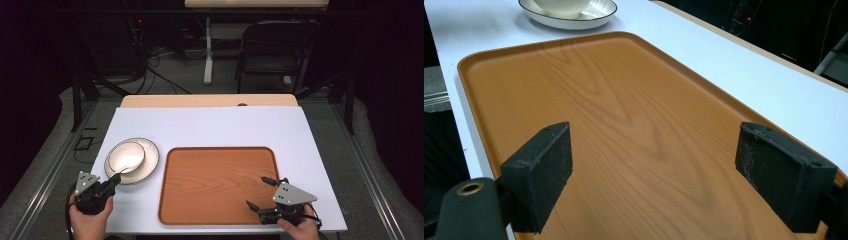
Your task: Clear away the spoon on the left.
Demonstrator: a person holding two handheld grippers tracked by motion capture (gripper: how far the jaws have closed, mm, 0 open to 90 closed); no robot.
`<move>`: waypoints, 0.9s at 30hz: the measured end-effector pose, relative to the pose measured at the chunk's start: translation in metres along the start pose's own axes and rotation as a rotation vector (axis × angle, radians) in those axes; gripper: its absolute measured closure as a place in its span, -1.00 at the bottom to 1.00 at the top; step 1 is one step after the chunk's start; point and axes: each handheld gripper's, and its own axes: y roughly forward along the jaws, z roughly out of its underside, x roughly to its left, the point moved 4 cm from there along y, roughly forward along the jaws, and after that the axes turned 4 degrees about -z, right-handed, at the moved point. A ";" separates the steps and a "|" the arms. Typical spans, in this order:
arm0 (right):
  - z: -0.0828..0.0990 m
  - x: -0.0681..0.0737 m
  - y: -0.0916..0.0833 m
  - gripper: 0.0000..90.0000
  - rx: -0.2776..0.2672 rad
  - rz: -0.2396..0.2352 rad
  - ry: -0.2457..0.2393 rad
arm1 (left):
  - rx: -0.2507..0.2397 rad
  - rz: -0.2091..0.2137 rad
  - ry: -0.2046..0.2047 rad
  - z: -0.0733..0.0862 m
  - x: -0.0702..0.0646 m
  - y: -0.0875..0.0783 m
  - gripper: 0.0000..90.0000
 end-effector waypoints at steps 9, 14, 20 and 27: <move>0.000 0.000 0.000 -0.67 0.001 0.000 0.000 | -0.001 -0.046 -0.003 0.002 0.013 0.005 1.00; 0.000 0.000 0.000 -0.67 0.004 0.000 -0.003 | -0.006 -0.076 -0.003 0.000 0.020 0.011 1.00; 0.000 0.000 0.001 -0.67 0.006 -0.001 -0.002 | -0.026 -0.103 -0.005 -0.010 0.028 0.019 1.00; 0.000 0.000 0.001 -0.67 0.006 -0.002 -0.002 | -0.044 -0.139 -0.025 -0.021 0.040 0.030 1.00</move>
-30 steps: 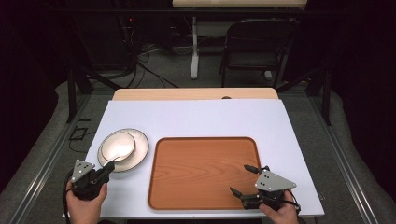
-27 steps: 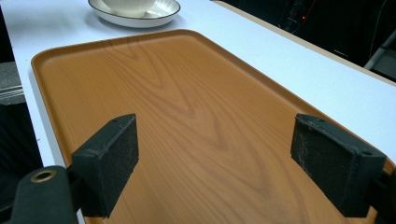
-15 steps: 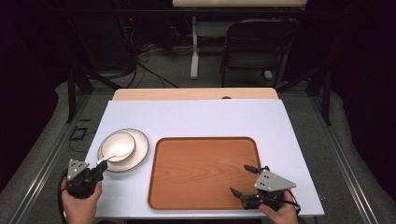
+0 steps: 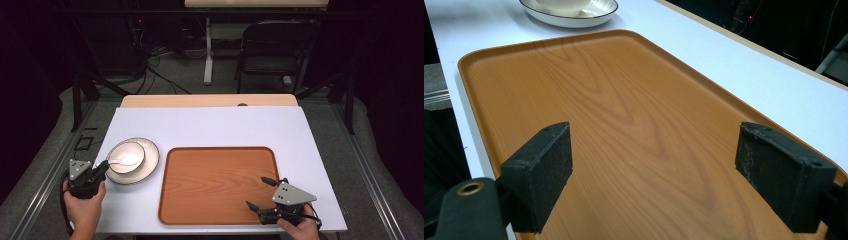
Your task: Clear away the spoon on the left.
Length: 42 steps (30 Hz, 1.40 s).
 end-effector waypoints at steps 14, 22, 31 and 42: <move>0.000 0.000 0.000 -0.67 0.002 -0.002 -0.005 | -0.009 -0.022 -0.083 -0.014 0.015 0.023 1.00; 0.000 0.000 0.000 -0.67 0.002 -0.003 -0.004 | -0.016 0.004 -0.175 -0.016 0.017 0.025 0.86; 0.000 0.000 0.000 -0.67 0.003 -0.003 -0.005 | -0.030 -0.004 -0.281 -0.012 0.019 0.025 0.25; 0.000 0.001 0.001 -0.67 0.004 -0.006 -0.004 | -0.008 0.030 -0.337 -0.015 0.020 0.042 0.17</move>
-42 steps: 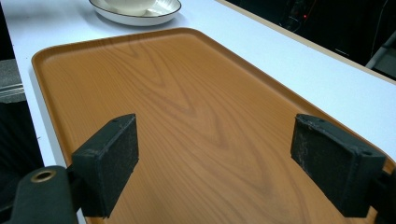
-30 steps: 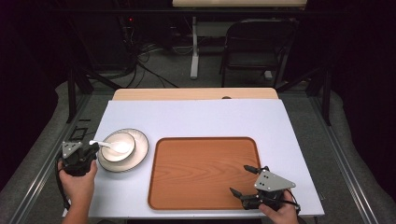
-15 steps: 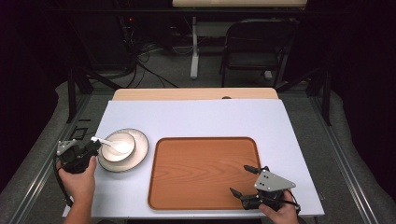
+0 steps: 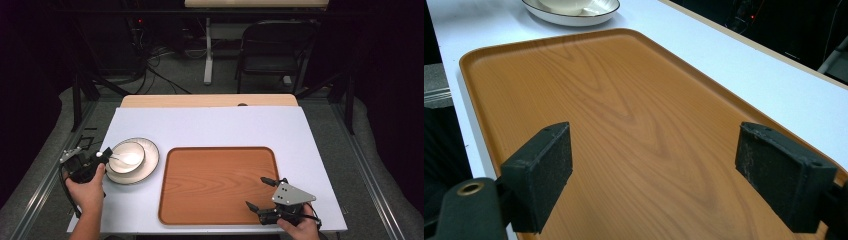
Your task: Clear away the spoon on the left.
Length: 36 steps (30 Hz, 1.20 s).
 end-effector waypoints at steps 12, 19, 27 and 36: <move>0.000 0.000 0.000 -0.67 0.001 -0.002 0.000 | -0.005 0.026 -0.070 0.003 0.004 0.006 0.37; 0.000 0.000 0.001 -0.67 0.004 -0.001 0.001 | -0.026 0.051 -0.059 -0.005 -0.005 0.002 0.49; 0.000 0.000 0.000 -0.67 0.003 -0.002 0.002 | -0.049 0.095 -0.045 -0.015 -0.022 0.000 0.66; 0.000 0.000 0.000 -0.67 0.003 -0.003 0.002 | -0.055 0.151 -0.024 -0.021 -0.042 0.000 0.79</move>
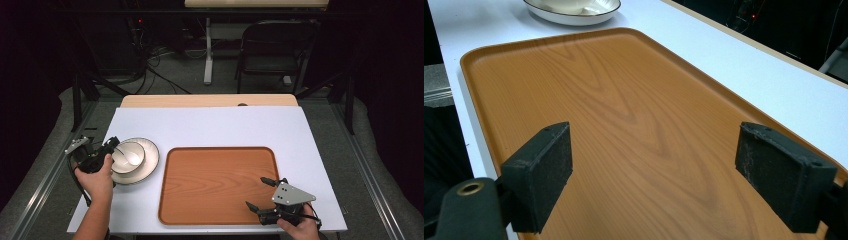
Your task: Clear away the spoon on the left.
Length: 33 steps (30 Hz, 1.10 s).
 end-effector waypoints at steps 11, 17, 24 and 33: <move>0.000 -0.001 -0.001 -0.67 0.000 0.000 -0.007 | 0.017 0.020 0.063 -0.008 -0.018 0.002 0.88; 0.000 -0.001 -0.001 -0.67 0.001 0.000 -0.007 | 0.021 0.018 0.088 -0.017 -0.022 -0.006 0.89; 0.000 -0.001 -0.001 -0.67 0.001 0.002 -0.007 | 0.012 0.035 0.119 -0.032 -0.028 -0.021 0.89; 0.000 -0.001 -0.001 -0.67 0.000 0.002 -0.007 | 0.009 0.073 0.162 -0.049 -0.041 -0.041 0.89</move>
